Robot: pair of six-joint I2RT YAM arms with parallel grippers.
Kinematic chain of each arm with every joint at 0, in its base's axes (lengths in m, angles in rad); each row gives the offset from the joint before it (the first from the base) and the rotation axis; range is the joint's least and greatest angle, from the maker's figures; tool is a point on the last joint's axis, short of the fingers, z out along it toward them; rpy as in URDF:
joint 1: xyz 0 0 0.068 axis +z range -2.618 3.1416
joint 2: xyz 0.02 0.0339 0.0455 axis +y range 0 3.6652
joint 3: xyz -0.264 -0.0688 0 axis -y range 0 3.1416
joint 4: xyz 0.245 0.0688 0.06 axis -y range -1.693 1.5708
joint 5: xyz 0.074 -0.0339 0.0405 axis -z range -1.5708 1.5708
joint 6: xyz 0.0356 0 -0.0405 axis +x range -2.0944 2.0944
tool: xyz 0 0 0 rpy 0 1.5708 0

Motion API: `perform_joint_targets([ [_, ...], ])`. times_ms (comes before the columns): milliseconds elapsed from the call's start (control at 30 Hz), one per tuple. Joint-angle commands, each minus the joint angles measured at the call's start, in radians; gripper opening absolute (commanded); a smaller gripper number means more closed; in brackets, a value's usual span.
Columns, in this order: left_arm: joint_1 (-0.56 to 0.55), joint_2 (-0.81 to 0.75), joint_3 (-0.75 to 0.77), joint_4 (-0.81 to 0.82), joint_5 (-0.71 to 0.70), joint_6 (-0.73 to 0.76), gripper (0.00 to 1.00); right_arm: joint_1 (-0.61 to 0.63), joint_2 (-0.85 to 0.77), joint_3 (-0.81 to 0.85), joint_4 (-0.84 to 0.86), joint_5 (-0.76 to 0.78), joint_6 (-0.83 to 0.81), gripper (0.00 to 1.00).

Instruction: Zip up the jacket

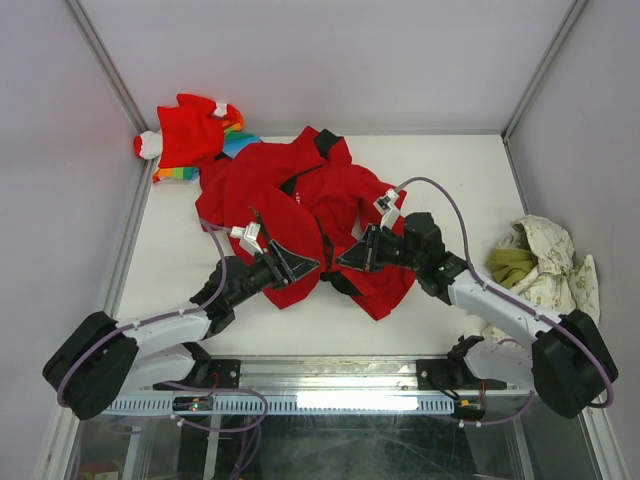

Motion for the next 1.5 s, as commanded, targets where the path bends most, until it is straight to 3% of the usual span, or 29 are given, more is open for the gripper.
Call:
perform_joint_targets([
  [0,0.002,0.084,0.039,0.203,0.123,-0.044,0.74,0.003,0.009,-0.008,0.079,-0.027,-0.016,0.00],
  [333,0.002,0.243,0.031,0.387,0.196,-0.088,0.68,0.003,0.019,-0.021,0.111,-0.050,-0.008,0.00],
  [667,0.003,0.300,0.019,0.559,0.251,-0.114,0.51,0.004,0.028,-0.042,0.130,-0.062,-0.001,0.00],
  [833,0.002,0.282,0.011,0.543,0.253,-0.106,0.47,0.003,0.040,-0.048,0.122,-0.043,-0.009,0.00],
  [1267,0.002,0.135,0.009,0.319,0.201,0.013,0.36,0.004,0.088,-0.050,0.132,-0.054,-0.030,0.00],
  [1467,0.000,0.124,0.041,0.228,0.194,0.056,0.37,0.009,0.074,-0.044,0.128,-0.063,-0.034,0.00],
])
